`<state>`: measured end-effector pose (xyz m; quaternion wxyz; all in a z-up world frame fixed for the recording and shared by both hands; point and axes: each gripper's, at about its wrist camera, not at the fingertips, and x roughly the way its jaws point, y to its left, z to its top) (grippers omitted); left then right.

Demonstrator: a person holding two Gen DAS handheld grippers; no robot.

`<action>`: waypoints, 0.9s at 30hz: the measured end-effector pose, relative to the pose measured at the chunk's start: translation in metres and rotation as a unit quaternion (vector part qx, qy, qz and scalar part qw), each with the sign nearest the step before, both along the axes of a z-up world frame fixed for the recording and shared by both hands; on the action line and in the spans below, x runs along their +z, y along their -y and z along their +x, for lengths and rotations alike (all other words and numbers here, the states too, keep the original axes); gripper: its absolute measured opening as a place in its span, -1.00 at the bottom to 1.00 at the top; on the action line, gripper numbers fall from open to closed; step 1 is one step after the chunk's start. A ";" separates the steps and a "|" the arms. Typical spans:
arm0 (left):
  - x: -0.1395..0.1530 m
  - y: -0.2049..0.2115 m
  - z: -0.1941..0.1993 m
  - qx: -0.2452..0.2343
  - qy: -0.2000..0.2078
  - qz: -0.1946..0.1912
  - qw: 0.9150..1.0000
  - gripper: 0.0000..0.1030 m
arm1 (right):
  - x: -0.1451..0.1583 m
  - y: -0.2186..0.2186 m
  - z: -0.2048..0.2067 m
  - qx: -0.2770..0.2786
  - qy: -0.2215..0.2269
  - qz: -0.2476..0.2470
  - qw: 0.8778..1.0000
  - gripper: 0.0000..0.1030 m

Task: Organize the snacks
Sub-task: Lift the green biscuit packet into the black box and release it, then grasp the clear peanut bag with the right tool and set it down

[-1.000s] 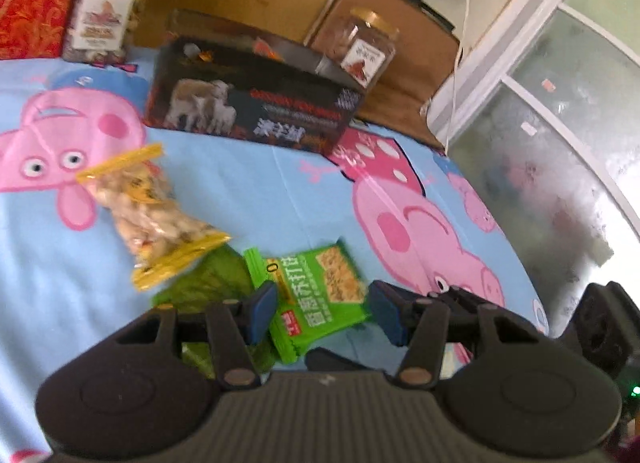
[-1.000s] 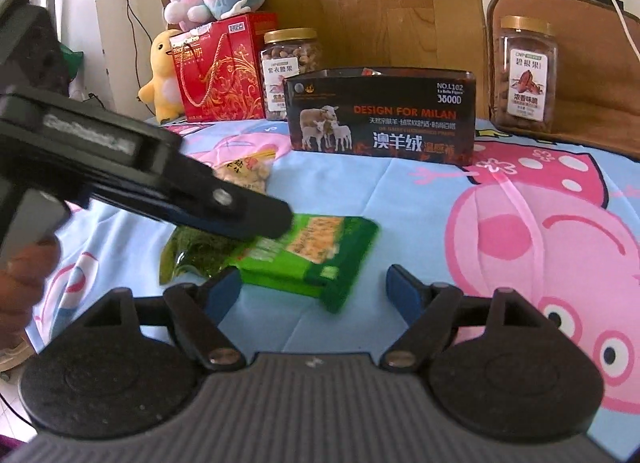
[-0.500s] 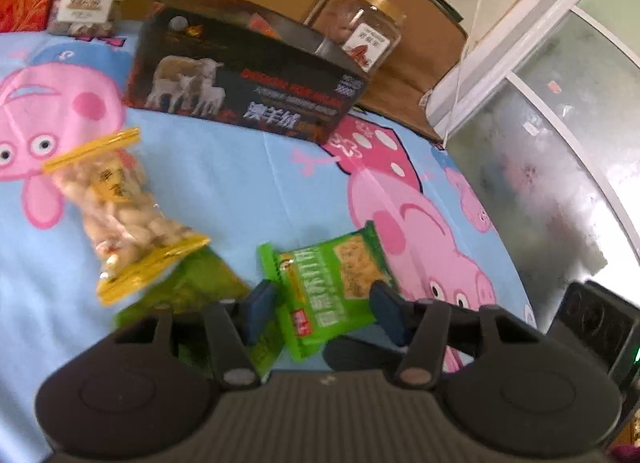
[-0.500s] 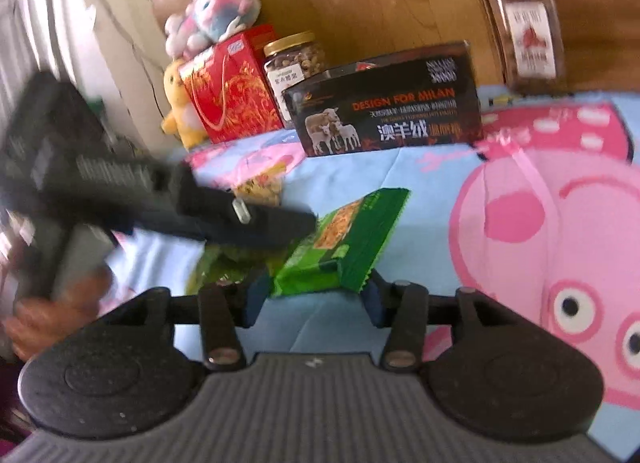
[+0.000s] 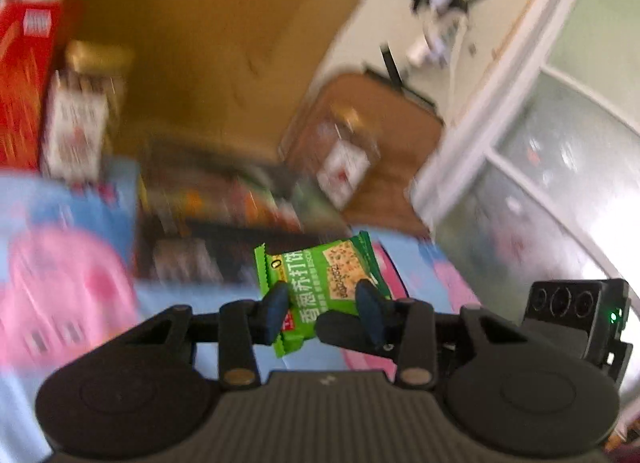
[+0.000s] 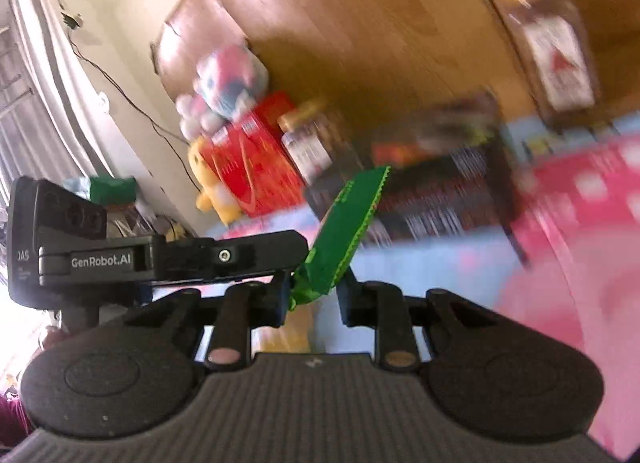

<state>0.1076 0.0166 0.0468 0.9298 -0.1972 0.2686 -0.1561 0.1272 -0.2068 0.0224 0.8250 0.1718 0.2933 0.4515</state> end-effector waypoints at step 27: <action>-0.066 -0.095 -0.071 0.126 -0.041 -0.063 0.989 -0.07 | -0.029 -0.032 -0.019 0.012 0.006 -0.049 0.999 0.02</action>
